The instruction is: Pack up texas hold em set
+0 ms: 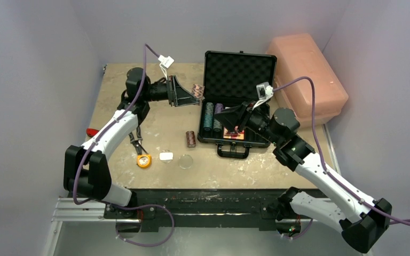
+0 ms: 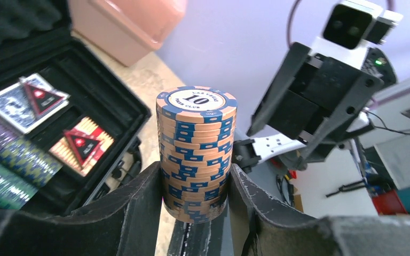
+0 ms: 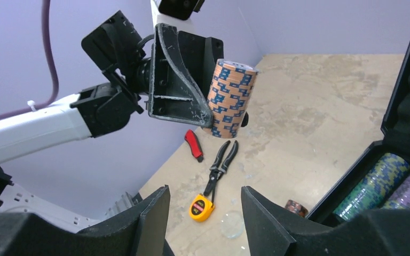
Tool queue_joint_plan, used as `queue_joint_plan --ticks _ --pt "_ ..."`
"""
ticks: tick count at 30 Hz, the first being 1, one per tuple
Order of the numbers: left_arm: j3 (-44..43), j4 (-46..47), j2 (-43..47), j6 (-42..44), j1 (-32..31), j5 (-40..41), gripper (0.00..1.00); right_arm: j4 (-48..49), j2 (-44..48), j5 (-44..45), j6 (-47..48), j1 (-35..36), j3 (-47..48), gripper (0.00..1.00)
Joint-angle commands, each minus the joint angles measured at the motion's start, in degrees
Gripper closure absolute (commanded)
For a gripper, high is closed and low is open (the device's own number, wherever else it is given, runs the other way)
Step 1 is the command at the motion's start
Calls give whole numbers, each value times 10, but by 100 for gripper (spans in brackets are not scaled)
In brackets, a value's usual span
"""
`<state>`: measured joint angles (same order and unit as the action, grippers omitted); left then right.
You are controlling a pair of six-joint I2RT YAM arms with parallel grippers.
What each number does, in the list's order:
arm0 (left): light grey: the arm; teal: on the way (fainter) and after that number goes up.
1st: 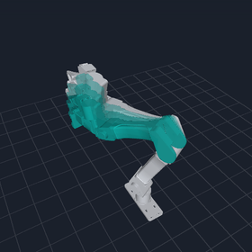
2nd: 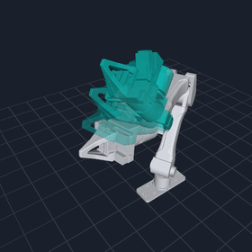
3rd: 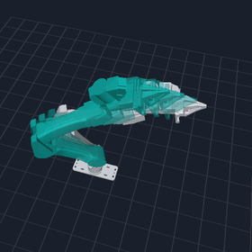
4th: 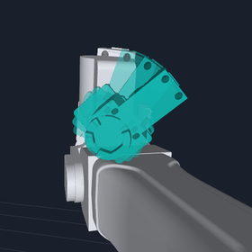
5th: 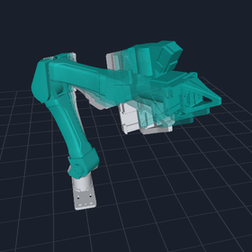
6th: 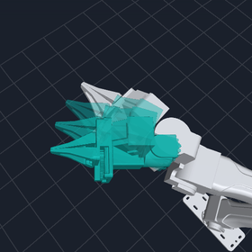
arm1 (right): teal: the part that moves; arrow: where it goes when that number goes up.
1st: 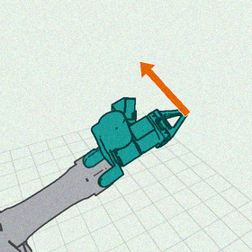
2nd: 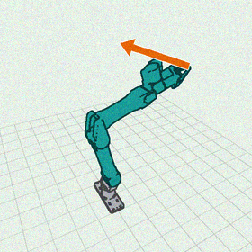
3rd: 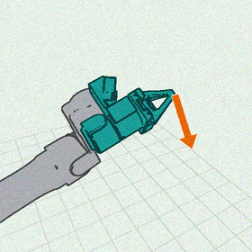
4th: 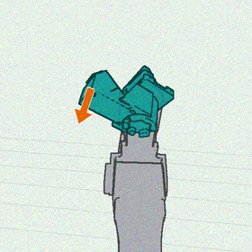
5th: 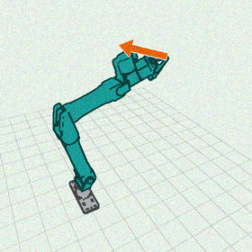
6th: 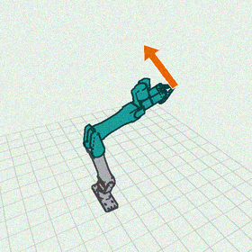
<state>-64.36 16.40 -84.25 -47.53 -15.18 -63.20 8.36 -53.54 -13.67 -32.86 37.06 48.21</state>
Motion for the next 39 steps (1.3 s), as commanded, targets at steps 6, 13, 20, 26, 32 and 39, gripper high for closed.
queue_joint_plan --ticks 6,13,20,26,32,39 --pt "25 404 -9 -232 -5 -94 100 86 -13 -9 -18 -2 7 41" --pt "21 528 -43 -326 -14 -109 100 89 -50 -2 -18 -2 45 26" --pt "19 538 -49 -332 -19 -114 100 102 -73 -6 -17 -2 80 26" --pt "17 552 -56 -342 -23 -117 100 120 -96 -17 -29 -1 95 27" --pt "16 557 -60 -345 -24 -119 100 141 -113 -22 -48 -2 103 28" --pt "17 560 -63 -346 -24 -119 100 151 -129 -34 -60 -1 118 28"
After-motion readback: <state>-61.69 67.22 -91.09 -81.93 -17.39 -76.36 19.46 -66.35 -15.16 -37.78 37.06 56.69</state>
